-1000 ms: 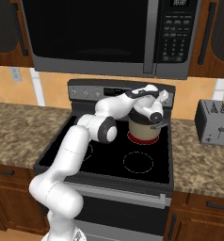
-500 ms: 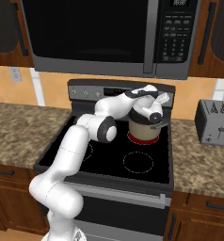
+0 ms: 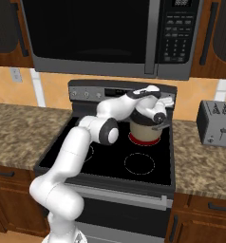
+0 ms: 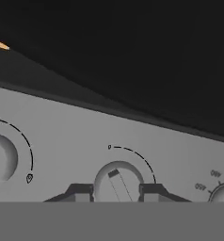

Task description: Turn off the rear right burner of the stove.

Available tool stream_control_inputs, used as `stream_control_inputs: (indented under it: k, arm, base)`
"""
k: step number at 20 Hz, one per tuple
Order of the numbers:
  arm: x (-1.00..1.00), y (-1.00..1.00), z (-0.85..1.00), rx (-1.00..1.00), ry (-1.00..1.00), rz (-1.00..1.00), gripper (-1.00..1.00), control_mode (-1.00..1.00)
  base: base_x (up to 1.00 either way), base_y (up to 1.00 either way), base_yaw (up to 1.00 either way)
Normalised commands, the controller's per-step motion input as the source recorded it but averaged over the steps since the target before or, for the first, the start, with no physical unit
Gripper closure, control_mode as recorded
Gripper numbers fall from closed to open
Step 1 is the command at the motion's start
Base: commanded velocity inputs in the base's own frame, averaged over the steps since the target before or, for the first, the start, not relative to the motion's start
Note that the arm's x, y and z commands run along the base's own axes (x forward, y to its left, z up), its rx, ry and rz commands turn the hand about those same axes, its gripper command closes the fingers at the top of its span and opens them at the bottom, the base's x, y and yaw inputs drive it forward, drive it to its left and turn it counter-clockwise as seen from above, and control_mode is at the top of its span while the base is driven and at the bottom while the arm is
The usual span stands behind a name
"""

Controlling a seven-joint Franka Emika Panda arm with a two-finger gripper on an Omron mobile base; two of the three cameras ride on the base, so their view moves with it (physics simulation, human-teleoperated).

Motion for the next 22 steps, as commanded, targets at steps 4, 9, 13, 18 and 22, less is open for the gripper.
stream_control_inputs:
  k: [4,9,13,18,22]
  arm:
    - [-0.01,-0.17,0.16,0.34,0.03,-0.05,1.00,-1.00]
    - [-0.03,-0.16,0.16,0.35,0.05,-0.10,1.00,-1.00]
    - [-0.03,-0.15,0.16,0.33,0.07,-0.11,1.00,-1.00]
    - [-0.02,-0.12,0.14,0.30,0.08,-0.12,1.00,-1.00]
    - [-0.01,-0.14,0.01,0.26,0.02,-0.09,1.00,-1.00]
  base:
    - [0.00,0.00,0.00]
    - [0.00,0.00,0.00]
    - [0.00,0.00,0.00]
    - [0.00,0.00,0.00]
    - [0.00,0.00,0.00]
